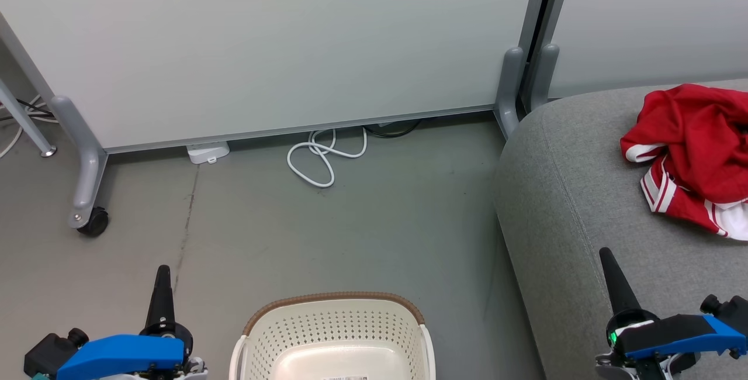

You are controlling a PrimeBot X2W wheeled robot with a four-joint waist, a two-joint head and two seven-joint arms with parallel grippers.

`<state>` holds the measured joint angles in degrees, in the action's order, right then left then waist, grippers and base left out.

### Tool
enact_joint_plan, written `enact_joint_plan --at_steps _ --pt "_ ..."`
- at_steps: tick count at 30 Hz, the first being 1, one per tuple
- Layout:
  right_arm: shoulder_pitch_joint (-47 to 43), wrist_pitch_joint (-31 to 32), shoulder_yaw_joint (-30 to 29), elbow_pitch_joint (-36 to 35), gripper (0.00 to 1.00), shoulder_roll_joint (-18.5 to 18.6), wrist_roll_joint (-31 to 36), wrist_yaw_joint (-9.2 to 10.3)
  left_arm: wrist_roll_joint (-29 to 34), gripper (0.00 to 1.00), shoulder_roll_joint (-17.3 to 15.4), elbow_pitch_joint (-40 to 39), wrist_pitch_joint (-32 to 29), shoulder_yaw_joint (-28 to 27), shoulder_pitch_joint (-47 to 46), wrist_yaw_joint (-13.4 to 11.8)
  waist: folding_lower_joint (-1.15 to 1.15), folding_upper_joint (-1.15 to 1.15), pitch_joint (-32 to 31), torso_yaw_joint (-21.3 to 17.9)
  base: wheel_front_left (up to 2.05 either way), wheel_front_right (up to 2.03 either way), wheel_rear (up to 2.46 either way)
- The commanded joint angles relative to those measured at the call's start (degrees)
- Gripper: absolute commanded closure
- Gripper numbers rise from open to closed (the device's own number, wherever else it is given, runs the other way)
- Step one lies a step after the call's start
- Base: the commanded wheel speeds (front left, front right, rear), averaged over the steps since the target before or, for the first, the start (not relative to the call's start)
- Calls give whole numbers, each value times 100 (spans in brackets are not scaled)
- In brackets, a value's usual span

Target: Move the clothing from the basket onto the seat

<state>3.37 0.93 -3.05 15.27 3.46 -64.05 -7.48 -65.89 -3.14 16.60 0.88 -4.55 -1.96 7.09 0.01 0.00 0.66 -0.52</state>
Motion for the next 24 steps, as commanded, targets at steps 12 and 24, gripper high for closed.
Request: enact_joint_plan --at_steps 12,24 --pt "181 147 -108 -93 100 -19 -761 -2 -697 100 -3 -119 -196 -71 -223 44 0 0 -10 10 0 0 0" --pt "224 267 -183 -106 100 -32 -1354 -2 -1259 100 5 -164 -359 -116 -295 50 0 0 -19 20 0 0 0"
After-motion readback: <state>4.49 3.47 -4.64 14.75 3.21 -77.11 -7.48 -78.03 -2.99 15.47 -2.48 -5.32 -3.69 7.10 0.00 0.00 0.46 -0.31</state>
